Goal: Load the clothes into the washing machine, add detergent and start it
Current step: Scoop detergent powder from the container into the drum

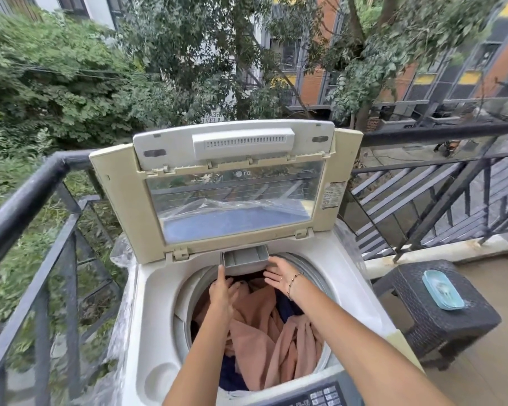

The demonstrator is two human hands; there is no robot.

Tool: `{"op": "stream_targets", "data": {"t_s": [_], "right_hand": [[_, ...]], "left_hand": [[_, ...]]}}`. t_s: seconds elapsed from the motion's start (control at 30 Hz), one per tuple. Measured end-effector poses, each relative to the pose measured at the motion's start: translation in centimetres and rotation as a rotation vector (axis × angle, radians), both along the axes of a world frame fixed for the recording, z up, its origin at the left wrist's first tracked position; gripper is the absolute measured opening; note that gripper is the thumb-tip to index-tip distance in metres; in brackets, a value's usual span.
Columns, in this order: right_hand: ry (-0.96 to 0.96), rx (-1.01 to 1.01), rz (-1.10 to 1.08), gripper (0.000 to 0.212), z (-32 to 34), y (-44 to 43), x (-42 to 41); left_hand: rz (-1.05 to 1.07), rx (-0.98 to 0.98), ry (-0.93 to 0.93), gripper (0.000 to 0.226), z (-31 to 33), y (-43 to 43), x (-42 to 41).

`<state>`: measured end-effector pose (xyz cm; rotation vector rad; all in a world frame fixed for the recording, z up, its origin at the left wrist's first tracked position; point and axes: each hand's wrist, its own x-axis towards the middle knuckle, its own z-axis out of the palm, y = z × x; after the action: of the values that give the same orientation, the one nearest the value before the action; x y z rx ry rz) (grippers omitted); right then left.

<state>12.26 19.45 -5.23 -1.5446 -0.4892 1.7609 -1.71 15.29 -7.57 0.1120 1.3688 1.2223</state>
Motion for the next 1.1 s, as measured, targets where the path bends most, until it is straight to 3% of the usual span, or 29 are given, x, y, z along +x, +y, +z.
{"op": "stream_targets", "data": {"t_s": [0.23,0.37,0.43,0.47,0.67,0.77,0.87,1.1], "right_hand": [[-0.112,0.049,0.062,0.036,1.3,-1.3,3.4],[-0.22,0.139,0.017,0.024,2.8,-1.7,7.3],[-0.219,0.187,-0.023,0.006,3.6,-1.6,9.6],[-0.229,0.22,-0.033,0.009,3.9,-1.5,10.8],[-0.326,0.321,-0.054,0.009,4.7,0.2,20.2],[-0.347,0.292,-0.078,0.011,3.6,1.5,27.7],[-0.373,0.217,-0.115,0.009,1.4,2.6,35.5],[-0.358,-0.085,-0.227,0.029,-6.4,2.7,52.9]], "left_hand": [[-0.055,-0.039,0.02,0.047,1.2,-1.6,3.4],[-0.133,-0.003,0.033,0.033,2.6,-1.5,7.7],[-0.161,0.021,0.026,0.025,3.6,-1.2,10.3],[-0.178,0.035,0.034,0.023,4.1,-0.9,11.7],[-0.346,0.258,0.333,0.019,5.7,1.4,21.9],[-0.422,0.342,0.481,0.015,5.7,3.3,29.5],[-0.493,0.392,0.503,0.013,4.7,5.3,37.2],[-0.764,0.153,0.571,0.014,-1.8,8.7,51.5]]}}
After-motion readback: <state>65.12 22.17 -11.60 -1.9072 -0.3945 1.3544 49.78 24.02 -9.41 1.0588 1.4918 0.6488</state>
